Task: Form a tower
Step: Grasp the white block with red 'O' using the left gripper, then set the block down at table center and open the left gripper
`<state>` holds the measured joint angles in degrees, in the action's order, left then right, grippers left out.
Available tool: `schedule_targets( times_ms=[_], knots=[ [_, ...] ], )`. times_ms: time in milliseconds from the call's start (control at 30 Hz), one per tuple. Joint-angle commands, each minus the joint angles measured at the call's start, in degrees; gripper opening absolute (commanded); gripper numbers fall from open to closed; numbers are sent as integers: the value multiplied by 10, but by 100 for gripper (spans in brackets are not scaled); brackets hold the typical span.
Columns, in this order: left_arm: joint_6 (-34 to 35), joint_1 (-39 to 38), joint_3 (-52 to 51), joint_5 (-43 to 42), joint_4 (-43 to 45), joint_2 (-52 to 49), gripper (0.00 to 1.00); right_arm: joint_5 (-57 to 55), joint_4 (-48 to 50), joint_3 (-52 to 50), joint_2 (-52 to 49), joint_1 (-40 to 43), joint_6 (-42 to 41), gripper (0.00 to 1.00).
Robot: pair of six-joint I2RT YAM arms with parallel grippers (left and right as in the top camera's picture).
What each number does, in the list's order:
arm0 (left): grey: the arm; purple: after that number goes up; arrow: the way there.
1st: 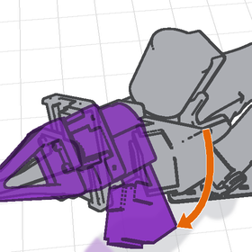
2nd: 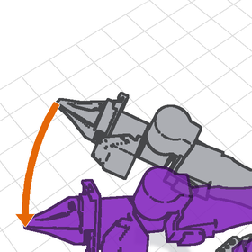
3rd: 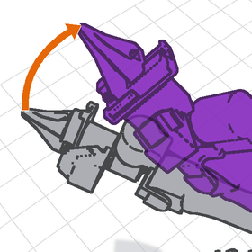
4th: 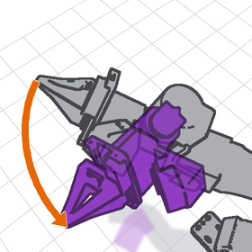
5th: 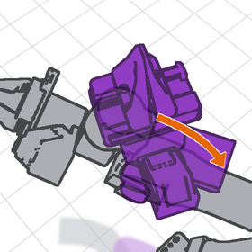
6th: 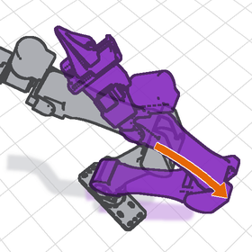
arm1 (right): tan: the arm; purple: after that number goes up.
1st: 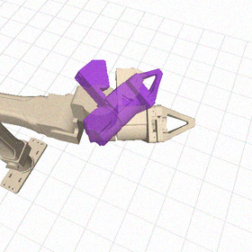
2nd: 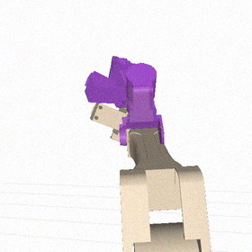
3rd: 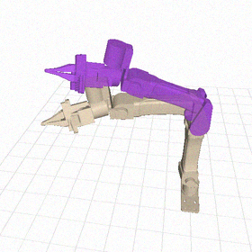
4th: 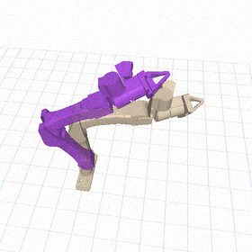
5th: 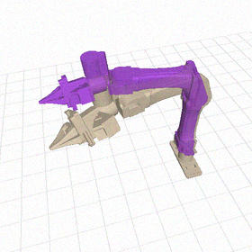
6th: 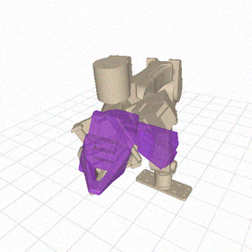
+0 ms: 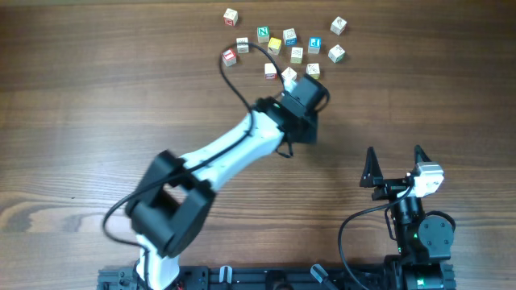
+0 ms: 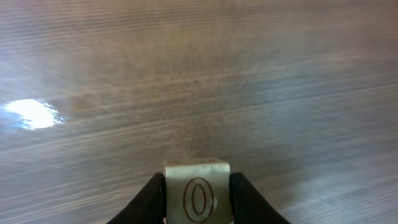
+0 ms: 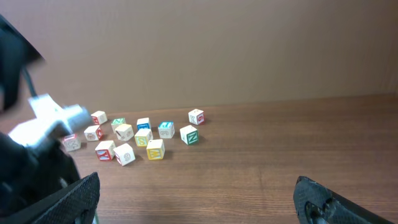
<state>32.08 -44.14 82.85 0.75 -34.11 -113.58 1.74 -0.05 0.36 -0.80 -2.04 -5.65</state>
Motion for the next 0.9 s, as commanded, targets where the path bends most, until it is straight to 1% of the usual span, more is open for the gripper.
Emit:
schedule_targets(
  times_ms=[0,33,67,133,233,367,400,467,500,567,733,767,800,833,867],
  knots=[
    [71,-16,-6,37,36,-44,29,9,1,-1,2,-1,10,100],
    [90,-19,-6,39,45,-55,31,9,1,-1,2,-1,10,100],
    [89,-20,-6,40,48,-59,36,9,1,-1,2,-1,10,100],
    [89,-20,-6,41,48,-60,37,9,1,-1,2,-1,10,100],
    [90,-20,-6,40,50,-60,46,9,1,-1,2,-1,10,100],
    [89,-20,-5,40,52,-60,54,9,1,-1,2,-1,10,100],
    [89,-20,-3,40,52,-59,55,9,1,-1,2,-1,10,100],
    [89,-20,-3,37,52,-56,47,9,1,-1,2,-1,10,100],
    [89,-20,-3,34,52,-56,42,9,1,-1,2,-1,10,100],
    [89,-20,-3,31,50,-56,38,9,1,-1,2,-1,10,100],
    [87,-20,-3,32,50,-56,37,9,1,-1,2,-1,10,100],
    [87,-20,-3,32,50,-56,38,9,1,-1,2,-1,10,100],
    [87,-20,-3,32,50,-56,41,9,1,-1,2,-1,10,100],
    [87,-20,-3,32,50,-56,46,9,1,-1,2,-1,10,100],
    [87,-20,-3,32,50,-56,54,9,1,-1,2,-1,10,100]
  ],
)
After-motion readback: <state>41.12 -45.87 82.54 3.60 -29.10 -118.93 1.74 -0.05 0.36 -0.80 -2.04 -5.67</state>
